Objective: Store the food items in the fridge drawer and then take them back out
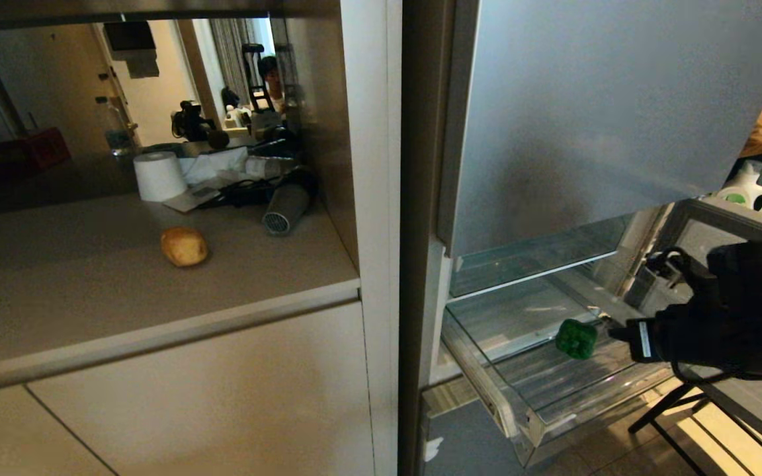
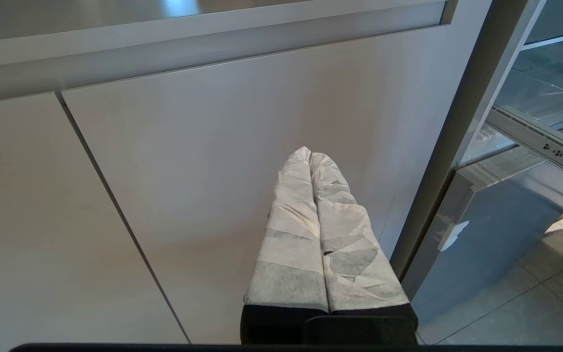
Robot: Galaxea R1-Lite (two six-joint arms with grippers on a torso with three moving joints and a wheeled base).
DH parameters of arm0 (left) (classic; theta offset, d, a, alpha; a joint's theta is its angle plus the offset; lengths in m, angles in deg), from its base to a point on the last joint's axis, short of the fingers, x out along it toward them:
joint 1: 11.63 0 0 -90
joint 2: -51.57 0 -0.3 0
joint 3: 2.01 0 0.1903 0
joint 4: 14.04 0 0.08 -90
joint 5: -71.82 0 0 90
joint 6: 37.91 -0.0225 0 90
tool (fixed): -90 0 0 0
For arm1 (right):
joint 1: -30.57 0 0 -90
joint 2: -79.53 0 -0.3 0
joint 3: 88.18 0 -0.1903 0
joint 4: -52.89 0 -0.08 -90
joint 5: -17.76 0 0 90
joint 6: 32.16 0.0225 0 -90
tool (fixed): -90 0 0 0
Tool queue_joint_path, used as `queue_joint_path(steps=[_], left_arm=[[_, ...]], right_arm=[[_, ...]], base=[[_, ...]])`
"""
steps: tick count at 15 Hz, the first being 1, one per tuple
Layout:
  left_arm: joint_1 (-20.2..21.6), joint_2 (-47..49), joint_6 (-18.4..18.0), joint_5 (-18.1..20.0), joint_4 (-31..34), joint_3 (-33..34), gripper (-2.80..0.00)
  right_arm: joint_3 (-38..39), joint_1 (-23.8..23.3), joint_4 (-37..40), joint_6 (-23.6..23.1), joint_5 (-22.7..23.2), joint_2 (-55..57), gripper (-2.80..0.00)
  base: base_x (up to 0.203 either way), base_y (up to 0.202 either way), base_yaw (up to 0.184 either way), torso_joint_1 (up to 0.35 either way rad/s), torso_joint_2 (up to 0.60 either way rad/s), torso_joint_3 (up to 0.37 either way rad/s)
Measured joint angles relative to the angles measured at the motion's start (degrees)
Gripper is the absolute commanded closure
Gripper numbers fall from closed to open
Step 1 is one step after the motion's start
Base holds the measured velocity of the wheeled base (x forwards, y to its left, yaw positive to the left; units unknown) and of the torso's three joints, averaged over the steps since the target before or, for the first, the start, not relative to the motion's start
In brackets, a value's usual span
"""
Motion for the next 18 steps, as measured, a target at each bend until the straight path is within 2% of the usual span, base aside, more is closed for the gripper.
queue_joint_path(steps=[4, 7, 13, 18], left_arm=[[0.0, 0.0, 0.0, 0.0, 0.0, 0.0, 0.0], [0.0, 0.0, 0.0, 0.0, 0.0, 0.0, 0.0], [0.0, 0.0, 0.0, 0.0, 0.0, 0.0, 0.0], [0.0, 0.0, 0.0, 0.0, 0.0, 0.0, 0.0]], right_arm=[[8.7, 1.2, 0.3, 0.2, 2.2, -14.9, 0.0], [12.4, 1.6, 0.3, 0.0, 2.5, -20.7, 0.0], [15.0, 1.7, 0.3, -0.7, 2.4, -24.5, 0.0], [16.8, 5.4, 0.2, -0.9, 2.3, -25.0, 0.0]], base=[[0.0, 0.0, 0.0, 0.0, 0.0, 0.0], [0.0, 0.0, 0.0, 0.0, 0.0, 0.0], [-0.001, -0.001, 0.014, 0.0, 0.0, 0.0], [0.0, -0.008, 0.167, 0.0, 0.0, 0.004]])
